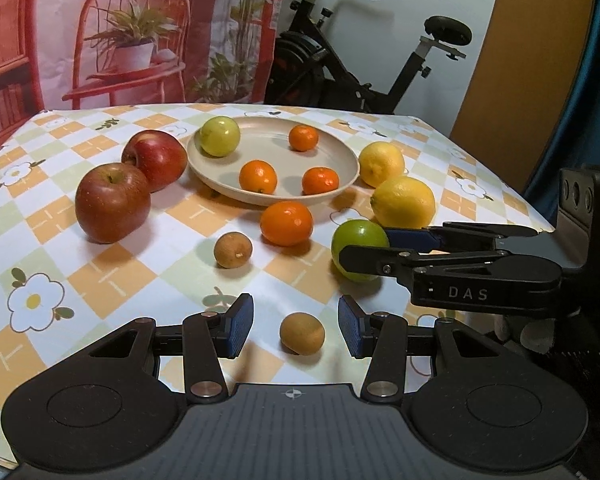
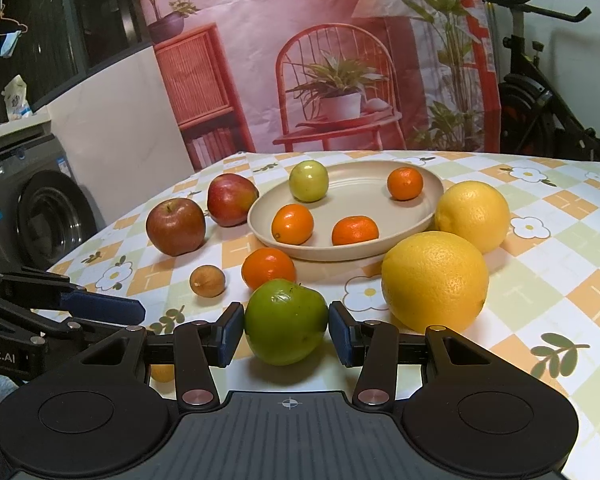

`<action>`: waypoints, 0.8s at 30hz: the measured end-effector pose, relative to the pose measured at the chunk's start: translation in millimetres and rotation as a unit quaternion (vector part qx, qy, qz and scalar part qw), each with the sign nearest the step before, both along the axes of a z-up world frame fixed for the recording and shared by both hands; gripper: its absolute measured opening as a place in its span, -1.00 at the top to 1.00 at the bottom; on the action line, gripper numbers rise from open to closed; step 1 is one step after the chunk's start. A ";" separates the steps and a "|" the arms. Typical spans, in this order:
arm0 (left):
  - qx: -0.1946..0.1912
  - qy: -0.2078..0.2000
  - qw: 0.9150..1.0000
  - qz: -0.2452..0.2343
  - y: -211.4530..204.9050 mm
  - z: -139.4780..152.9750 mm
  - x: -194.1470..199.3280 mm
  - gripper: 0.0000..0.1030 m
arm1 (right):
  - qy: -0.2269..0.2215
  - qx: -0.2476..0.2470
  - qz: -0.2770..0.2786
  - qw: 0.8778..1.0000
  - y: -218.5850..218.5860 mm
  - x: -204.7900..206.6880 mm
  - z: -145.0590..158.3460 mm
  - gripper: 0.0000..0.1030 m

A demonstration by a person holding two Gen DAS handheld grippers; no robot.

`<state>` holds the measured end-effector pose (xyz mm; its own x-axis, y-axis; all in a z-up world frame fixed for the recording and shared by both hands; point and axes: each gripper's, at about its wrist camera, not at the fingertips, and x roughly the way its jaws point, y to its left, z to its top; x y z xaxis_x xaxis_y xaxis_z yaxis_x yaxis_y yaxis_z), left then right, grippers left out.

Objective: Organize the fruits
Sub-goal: 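Grasp the large green apple with the right tool while the left tool grasps a small brown fruit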

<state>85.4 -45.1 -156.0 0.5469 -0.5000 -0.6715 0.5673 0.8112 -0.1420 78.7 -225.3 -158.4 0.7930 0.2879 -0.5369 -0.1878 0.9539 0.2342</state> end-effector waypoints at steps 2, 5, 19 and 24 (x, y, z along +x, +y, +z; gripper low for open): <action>0.001 0.004 1.000 -0.004 -1.3 -1.4 0.4 0.05 | 0.000 0.000 0.000 1.000 0.0 0.1 0.0 0.17; 0.006 0.006 1.000 -0.006 -2.8 -2.6 0.1 0.18 | 0.000 0.000 0.000 1.000 -0.2 0.1 0.0 0.17; 0.003 0.022 1.000 -0.009 -1.1 -7.1 0.6 0.49 | 0.000 0.001 0.000 1.000 -0.3 0.3 0.0 0.17; 0.008 0.016 1.000 -0.007 -2.3 -7.0 -0.7 0.49 | 0.000 0.001 0.000 1.000 -0.4 0.2 0.1 0.17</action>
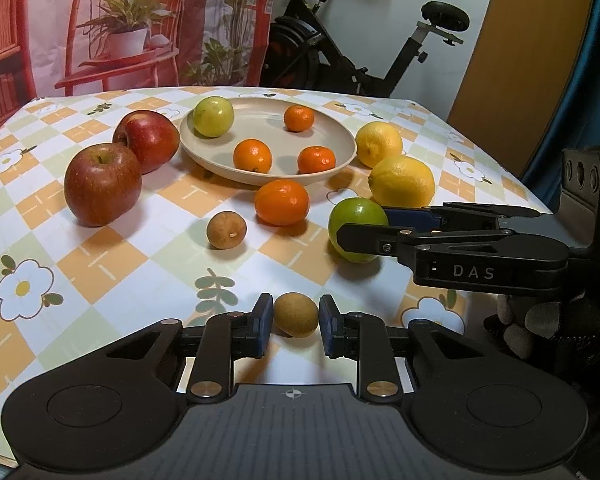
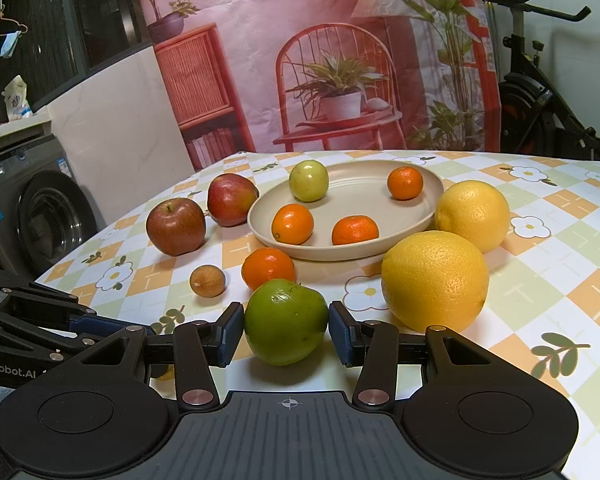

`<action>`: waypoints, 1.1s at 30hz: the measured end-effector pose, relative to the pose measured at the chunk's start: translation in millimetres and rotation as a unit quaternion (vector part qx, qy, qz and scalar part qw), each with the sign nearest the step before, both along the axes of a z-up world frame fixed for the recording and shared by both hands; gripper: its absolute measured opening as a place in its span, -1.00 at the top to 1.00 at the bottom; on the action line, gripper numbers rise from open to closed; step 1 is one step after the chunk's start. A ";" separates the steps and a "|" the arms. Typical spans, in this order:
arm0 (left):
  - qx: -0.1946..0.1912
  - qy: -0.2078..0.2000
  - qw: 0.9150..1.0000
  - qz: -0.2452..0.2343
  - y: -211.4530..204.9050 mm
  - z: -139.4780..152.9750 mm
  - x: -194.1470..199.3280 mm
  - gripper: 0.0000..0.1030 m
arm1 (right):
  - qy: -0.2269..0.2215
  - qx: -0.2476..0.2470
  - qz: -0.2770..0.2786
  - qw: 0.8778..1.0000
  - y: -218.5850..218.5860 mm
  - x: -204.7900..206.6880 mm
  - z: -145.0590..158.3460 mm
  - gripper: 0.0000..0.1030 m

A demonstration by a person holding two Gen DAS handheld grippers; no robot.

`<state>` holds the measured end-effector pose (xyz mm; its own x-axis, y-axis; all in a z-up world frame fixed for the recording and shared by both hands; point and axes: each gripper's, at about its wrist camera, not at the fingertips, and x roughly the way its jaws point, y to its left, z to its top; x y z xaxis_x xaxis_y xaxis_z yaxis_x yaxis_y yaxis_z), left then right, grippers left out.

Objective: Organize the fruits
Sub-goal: 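Grasp the large green apple with the right tool while the left tool grasps a small brown fruit, then carry both held fruits into the beige plate and open both tools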

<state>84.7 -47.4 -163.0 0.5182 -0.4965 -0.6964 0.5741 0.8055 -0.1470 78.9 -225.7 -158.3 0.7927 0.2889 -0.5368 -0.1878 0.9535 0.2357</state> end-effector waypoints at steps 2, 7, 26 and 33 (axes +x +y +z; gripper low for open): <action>-0.003 -0.002 1.000 0.003 1.4 1.0 0.1 0.49 | 0.000 0.000 0.000 1.000 0.0 0.0 0.0 0.17; -0.006 -0.007 1.000 0.005 1.8 2.7 -0.2 0.49 | 0.000 0.000 0.000 1.000 -0.1 0.0 0.0 0.17; -0.004 -0.059 0.998 0.023 7.1 26.7 16.1 0.50 | -0.022 -0.002 0.002 1.000 -2.2 4.1 20.1 0.17; -0.019 -0.093 0.995 0.038 -0.2 54.1 46.5 0.60 | -0.044 -0.012 -0.004 0.999 -13.2 28.2 47.7 0.17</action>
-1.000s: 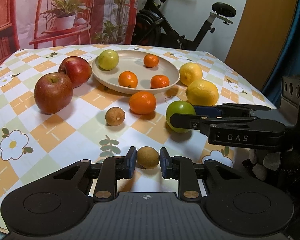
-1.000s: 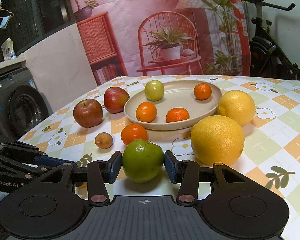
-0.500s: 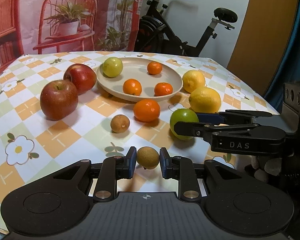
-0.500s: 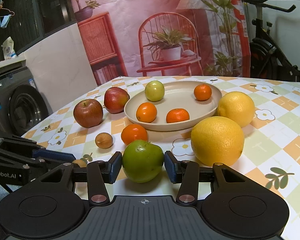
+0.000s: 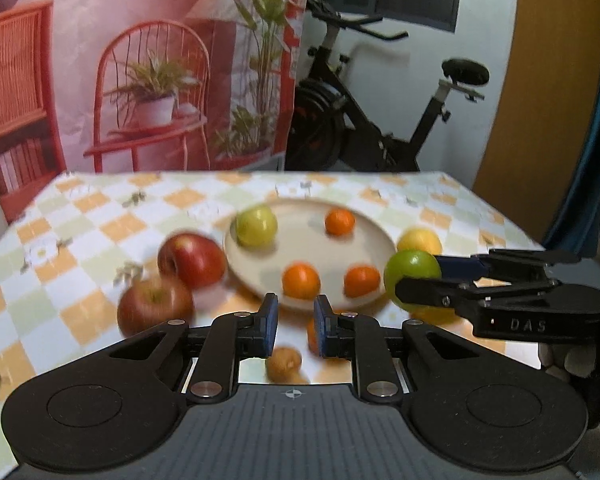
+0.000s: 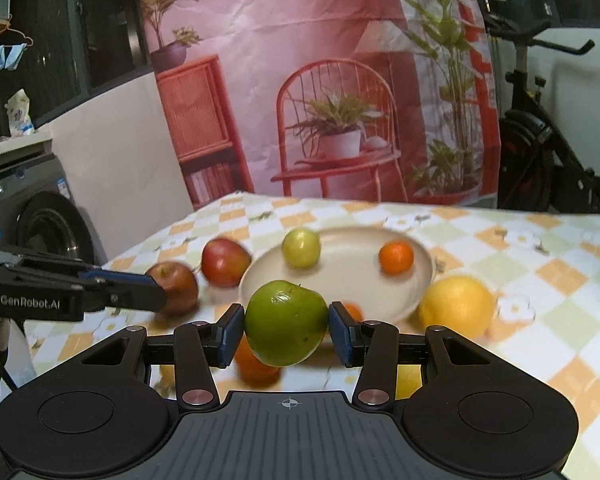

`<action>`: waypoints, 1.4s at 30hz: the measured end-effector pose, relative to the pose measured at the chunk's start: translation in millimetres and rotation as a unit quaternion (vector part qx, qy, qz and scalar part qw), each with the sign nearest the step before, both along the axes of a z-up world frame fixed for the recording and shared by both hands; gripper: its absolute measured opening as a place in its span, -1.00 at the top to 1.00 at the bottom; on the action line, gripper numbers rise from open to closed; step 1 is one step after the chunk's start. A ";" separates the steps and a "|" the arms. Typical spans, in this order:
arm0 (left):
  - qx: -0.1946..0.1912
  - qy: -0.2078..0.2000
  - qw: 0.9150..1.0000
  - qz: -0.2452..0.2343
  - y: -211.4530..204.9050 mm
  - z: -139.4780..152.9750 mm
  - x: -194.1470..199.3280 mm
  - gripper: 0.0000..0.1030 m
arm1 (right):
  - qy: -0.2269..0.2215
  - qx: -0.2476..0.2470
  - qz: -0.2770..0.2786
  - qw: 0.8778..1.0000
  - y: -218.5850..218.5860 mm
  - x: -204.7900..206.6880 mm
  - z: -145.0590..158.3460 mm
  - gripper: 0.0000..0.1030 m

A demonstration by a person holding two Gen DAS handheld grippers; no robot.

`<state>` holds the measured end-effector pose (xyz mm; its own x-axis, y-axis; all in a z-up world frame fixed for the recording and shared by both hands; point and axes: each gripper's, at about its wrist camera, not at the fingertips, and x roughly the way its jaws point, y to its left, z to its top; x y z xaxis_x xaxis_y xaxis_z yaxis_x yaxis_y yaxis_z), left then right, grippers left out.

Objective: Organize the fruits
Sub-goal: 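Carry both held fruits into the beige plate and open both tools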

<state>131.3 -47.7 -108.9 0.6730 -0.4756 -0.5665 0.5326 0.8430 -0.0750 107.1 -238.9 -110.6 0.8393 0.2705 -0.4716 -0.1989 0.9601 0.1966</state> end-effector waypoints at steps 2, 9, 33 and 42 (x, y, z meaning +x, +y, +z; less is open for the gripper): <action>0.003 -0.011 1.000 -0.001 -5.8 3.5 8.3 0.60 | -0.003 -0.007 -0.003 1.000 -3.4 8.4 3.9 0.17; -0.019 0.042 0.999 0.009 1.9 -6.8 22.0 0.60 | 0.005 0.000 -0.014 1.000 -13.9 17.9 1.6 0.17; 0.028 0.107 0.994 0.008 6.4 -56.7 5.7 0.51 | 0.020 0.007 -0.015 1.000 -9.6 6.3 -14.0 0.17; 0.011 0.040 0.999 0.003 3.7 -11.9 12.7 0.51 | 0.004 -0.009 -0.012 1.000 -15.8 16.3 2.1 0.17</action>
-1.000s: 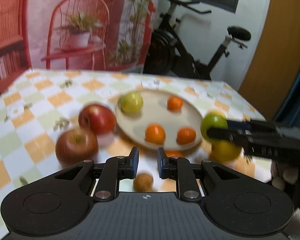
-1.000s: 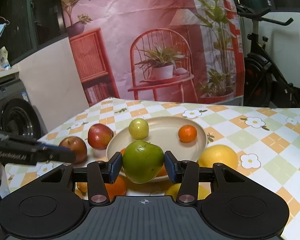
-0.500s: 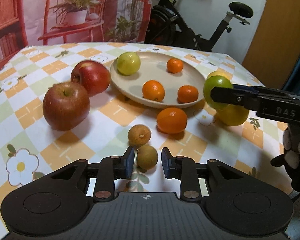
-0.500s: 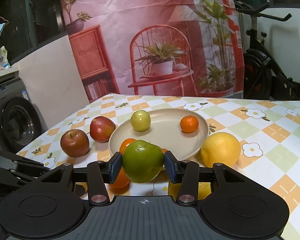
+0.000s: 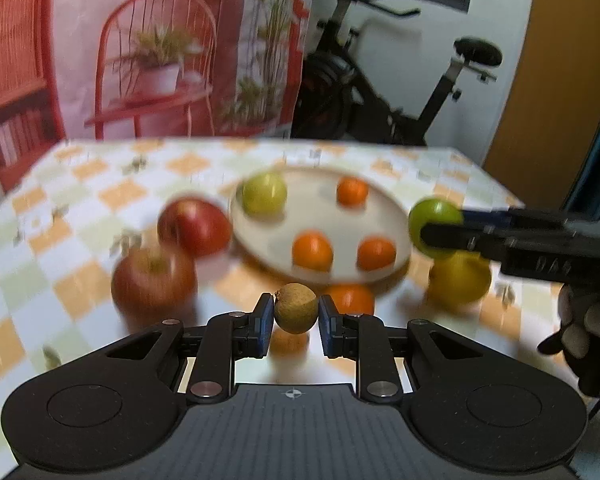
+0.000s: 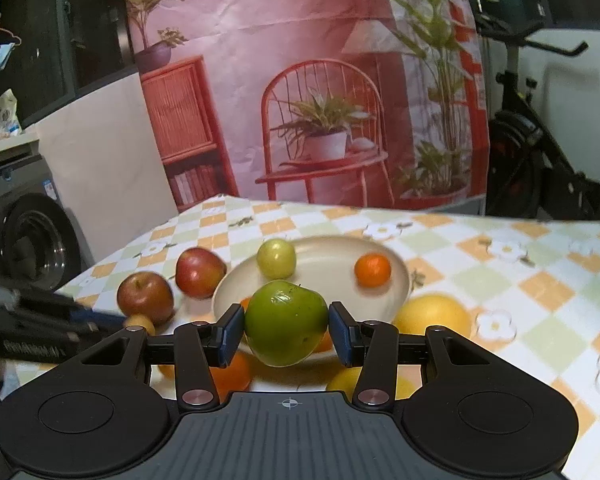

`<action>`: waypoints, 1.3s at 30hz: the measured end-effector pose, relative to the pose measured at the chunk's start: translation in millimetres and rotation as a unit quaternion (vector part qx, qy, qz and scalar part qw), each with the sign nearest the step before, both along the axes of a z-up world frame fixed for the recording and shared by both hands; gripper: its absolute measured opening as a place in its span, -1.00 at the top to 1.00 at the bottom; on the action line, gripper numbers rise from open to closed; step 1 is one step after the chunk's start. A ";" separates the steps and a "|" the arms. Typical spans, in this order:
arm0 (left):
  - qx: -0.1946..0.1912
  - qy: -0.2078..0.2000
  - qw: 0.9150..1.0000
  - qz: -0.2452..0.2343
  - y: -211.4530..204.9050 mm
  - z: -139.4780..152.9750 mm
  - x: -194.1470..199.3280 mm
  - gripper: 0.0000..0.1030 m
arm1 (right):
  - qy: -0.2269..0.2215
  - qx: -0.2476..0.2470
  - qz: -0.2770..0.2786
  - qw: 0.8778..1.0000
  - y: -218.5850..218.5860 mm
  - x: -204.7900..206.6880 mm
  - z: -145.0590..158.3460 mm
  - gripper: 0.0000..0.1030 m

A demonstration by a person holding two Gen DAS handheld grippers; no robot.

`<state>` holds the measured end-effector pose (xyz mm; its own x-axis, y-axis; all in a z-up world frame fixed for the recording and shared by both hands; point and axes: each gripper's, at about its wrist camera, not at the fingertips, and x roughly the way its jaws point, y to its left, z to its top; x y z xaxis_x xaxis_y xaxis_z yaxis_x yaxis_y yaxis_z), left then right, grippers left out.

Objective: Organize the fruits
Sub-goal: 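Carry both held fruits into the beige plate and open both tools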

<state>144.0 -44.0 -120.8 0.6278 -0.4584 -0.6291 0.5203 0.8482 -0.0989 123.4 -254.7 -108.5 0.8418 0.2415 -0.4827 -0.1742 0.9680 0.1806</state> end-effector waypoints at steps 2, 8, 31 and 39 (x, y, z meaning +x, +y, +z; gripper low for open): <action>-0.003 -0.014 1.000 -0.002 -5.4 11.0 9.4 0.51 | -0.002 -0.012 0.001 1.000 -2.2 7.3 5.8 0.17; 0.008 -0.039 0.999 -0.011 -34.2 22.7 49.4 0.51 | 0.017 -0.076 0.008 0.997 -6.4 48.2 14.7 0.17; 0.095 0.026 0.995 -0.016 -69.6 -27.9 132.6 0.51 | 0.173 -0.149 0.024 0.973 -11.7 151.1 -22.1 0.17; 0.090 0.030 0.995 -0.006 -64.4 -22.3 134.4 0.44 | 0.158 -0.133 0.015 0.978 -17.2 142.6 -16.4 0.06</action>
<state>278.4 -108.4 -143.1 0.5815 -0.3425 -0.7380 0.5288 0.8485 0.0228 266.0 -271.9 -124.9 0.6354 0.0937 -0.7665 -0.1788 0.9835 -0.0279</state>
